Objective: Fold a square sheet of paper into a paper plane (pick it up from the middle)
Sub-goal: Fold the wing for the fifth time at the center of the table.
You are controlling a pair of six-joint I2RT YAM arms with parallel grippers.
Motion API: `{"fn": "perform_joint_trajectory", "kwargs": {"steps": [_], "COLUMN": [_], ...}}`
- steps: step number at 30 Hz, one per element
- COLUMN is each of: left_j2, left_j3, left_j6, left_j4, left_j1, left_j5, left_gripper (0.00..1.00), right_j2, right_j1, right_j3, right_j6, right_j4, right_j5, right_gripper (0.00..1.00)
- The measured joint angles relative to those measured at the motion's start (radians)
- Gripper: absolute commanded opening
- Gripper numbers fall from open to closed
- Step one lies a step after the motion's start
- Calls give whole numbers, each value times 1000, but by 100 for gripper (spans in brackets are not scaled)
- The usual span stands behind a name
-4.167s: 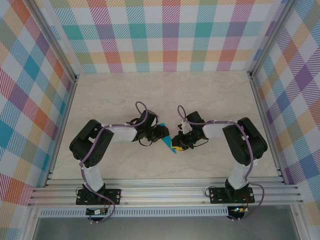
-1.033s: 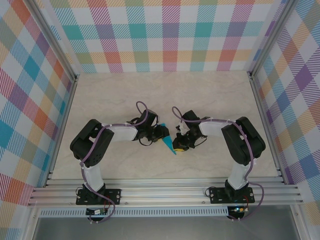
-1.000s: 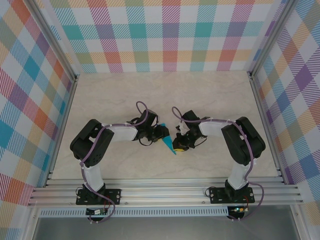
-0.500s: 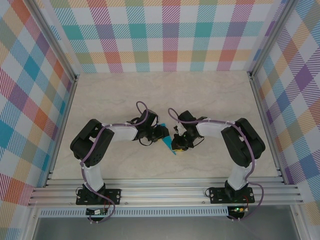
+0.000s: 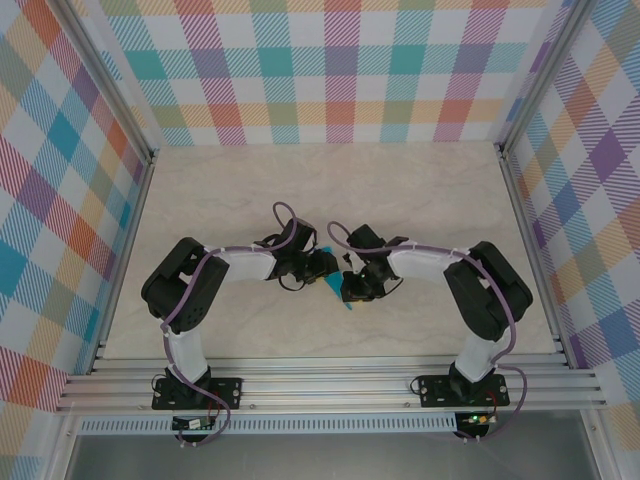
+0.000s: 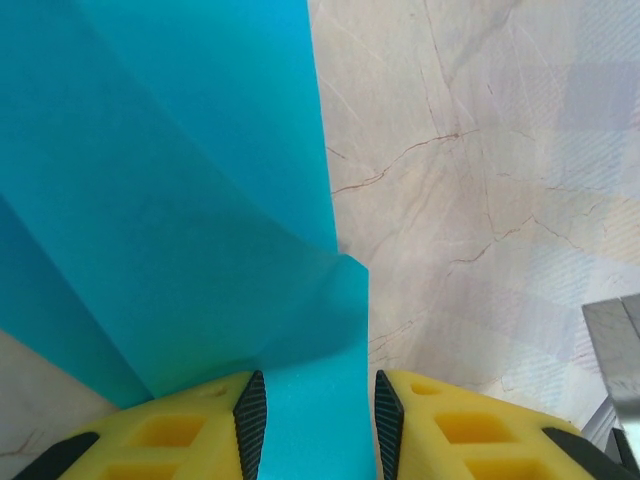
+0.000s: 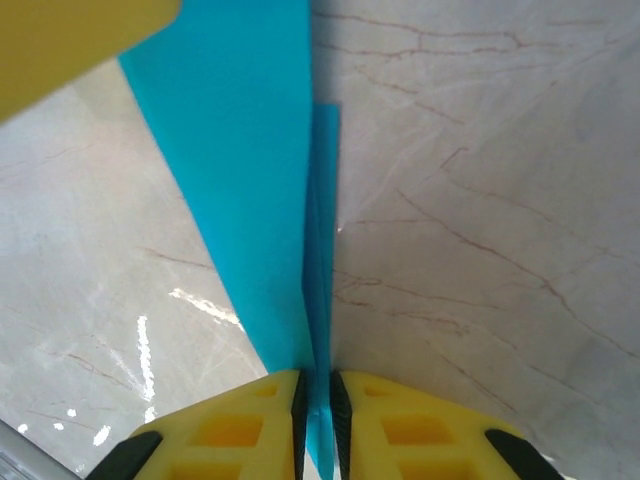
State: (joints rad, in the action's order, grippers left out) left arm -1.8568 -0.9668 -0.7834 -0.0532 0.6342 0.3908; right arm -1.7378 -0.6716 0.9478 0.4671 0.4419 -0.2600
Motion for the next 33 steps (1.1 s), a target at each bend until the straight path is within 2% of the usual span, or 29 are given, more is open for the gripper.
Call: {"fn": "perform_joint_trajectory", "kwargs": {"steps": [6, 11, 15, 21, 33], "left_j2": [0, 0, 0, 0, 0], "left_j3": [0, 0, 0, 0, 0], "left_j6": [0, 4, 4, 5, 11], "left_j4": [0, 0, 0, 0, 0], "left_j1": [0, 0, 0, 0, 0], "left_j5": [0, 1, 1, 1, 1], "left_gripper": [37, 37, 37, 37, 37], "right_j2": [85, 123, 122, 56, -39], "right_j1": [61, 90, 89, 89, 106], "right_j3": [-54, -54, -54, -54, -79], "right_j6": [7, 16, 45, 98, 132], "right_j4": [-5, -33, -96, -197, -294], "right_j5": [-45, -118, -215, -299, -352], "right_gripper": [24, 10, 5, 3, 3]}}
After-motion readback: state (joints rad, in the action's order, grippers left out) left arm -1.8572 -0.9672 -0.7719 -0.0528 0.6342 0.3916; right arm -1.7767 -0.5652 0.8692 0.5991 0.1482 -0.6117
